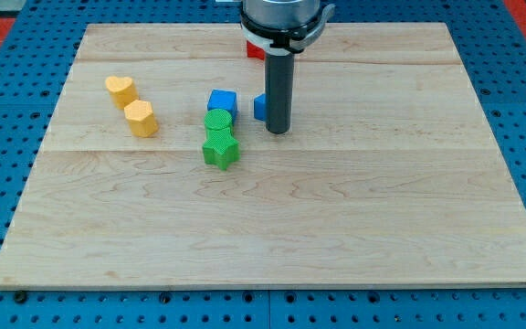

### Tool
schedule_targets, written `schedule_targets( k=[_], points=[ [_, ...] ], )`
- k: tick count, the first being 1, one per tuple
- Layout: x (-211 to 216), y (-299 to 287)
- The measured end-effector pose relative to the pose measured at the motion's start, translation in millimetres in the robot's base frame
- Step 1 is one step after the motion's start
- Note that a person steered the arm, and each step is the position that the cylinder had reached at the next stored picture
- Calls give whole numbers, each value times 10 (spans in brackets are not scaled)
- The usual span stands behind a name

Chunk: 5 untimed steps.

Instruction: Move the yellow hexagon bottom right to the green star

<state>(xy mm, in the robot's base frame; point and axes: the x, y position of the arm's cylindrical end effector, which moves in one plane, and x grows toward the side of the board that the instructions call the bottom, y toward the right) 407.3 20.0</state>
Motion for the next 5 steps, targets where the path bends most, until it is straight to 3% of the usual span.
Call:
schedule_targets(
  k=[2,3,4,5],
  points=[
    [10,215],
    [830,551],
    [1837,-268],
    [1849,-1981]
  ],
)
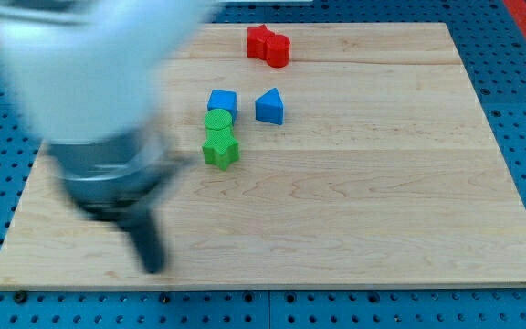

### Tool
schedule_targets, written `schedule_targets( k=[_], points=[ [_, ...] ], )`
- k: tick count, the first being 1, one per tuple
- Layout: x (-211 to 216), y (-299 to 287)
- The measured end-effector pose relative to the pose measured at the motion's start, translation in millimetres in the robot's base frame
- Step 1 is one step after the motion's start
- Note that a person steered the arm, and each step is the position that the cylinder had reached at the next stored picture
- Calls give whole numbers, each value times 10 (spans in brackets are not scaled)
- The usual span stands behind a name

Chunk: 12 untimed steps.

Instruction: Move the yellow hexagon bottom right to the green star

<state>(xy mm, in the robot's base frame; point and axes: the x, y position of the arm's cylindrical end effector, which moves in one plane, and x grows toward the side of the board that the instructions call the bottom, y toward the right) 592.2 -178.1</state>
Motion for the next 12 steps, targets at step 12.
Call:
schedule_targets(
  k=[12],
  points=[
    [-1068,-209]
  ],
)
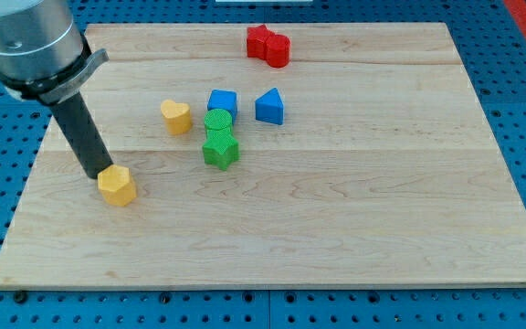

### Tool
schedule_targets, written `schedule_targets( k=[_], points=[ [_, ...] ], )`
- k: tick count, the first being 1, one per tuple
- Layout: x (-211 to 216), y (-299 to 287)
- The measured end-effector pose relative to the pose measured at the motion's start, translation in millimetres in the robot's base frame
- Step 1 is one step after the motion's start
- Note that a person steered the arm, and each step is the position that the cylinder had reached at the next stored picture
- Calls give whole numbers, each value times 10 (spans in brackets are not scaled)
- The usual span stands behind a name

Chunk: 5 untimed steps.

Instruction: Move the yellow hexagon bottom right to the green star

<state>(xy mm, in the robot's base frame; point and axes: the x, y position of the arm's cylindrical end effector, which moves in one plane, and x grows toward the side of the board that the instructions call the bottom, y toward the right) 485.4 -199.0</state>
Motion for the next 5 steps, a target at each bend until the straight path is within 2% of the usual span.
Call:
schedule_targets(
  k=[2,3,4,5],
  points=[
    [189,104],
    [189,534],
    [394,621],
    [766,434]
  ],
)
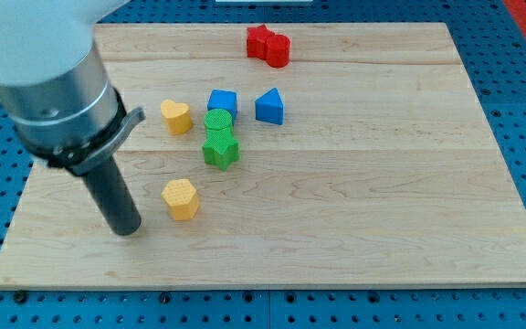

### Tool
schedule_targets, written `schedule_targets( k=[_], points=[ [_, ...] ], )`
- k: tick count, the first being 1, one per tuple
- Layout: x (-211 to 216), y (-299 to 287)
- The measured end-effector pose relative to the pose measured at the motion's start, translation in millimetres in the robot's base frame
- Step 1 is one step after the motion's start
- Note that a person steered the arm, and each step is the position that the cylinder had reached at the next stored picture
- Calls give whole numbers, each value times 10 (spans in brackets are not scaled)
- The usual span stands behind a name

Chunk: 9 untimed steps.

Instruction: Move the yellow hexagon bottom right to the green star

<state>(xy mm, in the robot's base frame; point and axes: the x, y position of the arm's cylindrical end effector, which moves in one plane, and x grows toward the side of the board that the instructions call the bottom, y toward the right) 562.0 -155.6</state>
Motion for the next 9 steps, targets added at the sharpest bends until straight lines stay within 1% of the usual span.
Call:
schedule_targets(
  k=[2,4,5,6,7,9],
  points=[
    [-289,737],
    [-411,1352],
    [97,541],
    [-34,451],
    [-343,711],
    [-550,1358]
  ],
)
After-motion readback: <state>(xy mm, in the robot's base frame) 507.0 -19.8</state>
